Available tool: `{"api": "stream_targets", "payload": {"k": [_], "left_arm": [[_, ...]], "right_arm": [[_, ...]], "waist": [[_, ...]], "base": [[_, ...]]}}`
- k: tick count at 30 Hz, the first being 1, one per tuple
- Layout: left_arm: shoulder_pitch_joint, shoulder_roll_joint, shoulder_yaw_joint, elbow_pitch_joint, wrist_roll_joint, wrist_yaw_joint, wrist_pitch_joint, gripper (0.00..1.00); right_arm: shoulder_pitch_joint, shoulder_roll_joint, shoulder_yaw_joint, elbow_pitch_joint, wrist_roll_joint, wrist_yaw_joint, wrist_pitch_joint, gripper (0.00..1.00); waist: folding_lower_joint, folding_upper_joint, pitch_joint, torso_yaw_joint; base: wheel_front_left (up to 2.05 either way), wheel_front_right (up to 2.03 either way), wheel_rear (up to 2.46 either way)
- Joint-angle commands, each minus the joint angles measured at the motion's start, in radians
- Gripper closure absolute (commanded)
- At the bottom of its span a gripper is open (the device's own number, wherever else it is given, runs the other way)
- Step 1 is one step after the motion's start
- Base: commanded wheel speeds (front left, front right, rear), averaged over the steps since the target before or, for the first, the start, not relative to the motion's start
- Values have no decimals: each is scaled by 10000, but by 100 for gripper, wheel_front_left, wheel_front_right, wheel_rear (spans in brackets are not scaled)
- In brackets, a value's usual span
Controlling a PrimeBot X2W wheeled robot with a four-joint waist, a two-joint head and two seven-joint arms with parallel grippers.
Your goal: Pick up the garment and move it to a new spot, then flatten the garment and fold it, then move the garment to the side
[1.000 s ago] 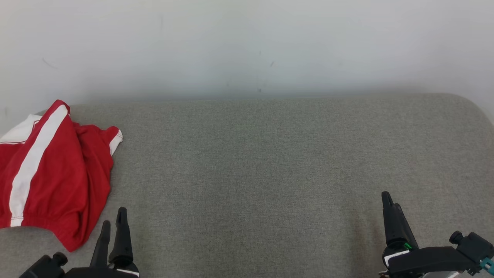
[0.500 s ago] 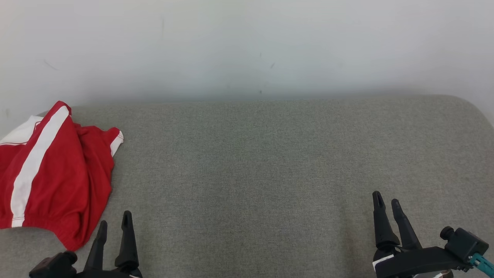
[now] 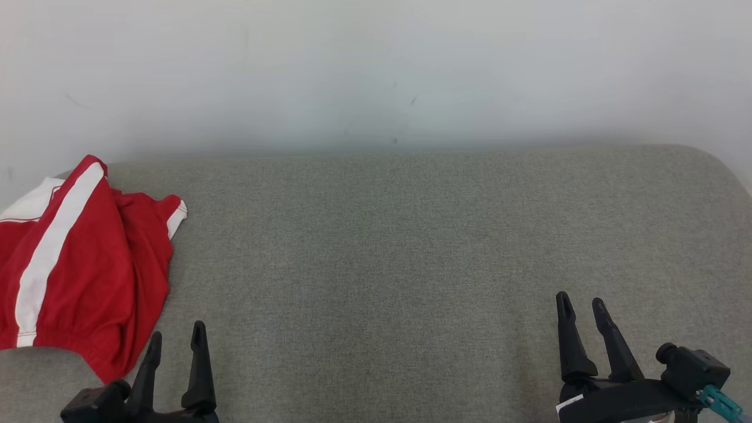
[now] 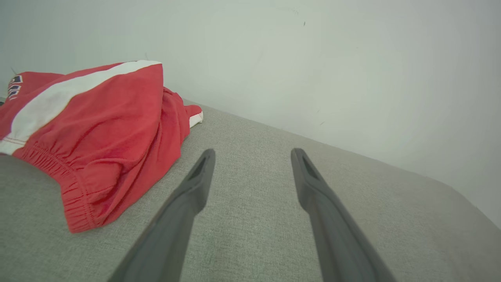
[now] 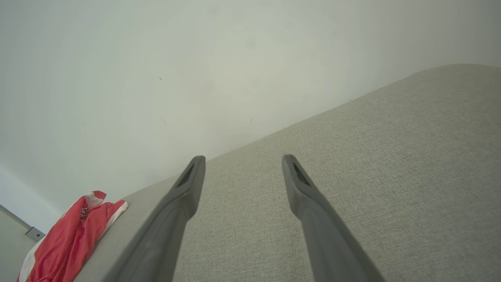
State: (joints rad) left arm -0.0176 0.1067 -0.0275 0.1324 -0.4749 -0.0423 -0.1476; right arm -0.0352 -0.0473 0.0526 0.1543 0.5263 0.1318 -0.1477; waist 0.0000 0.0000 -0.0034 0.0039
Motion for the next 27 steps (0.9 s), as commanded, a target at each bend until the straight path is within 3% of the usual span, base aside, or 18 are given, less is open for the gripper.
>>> {"api": "stream_targets", "payload": {"k": [1, 27], "left_arm": [[66, 99, -24, -123, 245, 64, -83, 0], [319, 348, -11, -467, 2485, 296, -710, 0]], "right_arm": [[19, -35, 36, -116, -242, -12, -89, 0], [114, -41, 120, -311, -2744, -16, -708, 0]], "waist": [[0, 0, -1, 3], [0, 0, -92, 42]], "base": [[0, 0, 0], [0, 0, 0]]}}
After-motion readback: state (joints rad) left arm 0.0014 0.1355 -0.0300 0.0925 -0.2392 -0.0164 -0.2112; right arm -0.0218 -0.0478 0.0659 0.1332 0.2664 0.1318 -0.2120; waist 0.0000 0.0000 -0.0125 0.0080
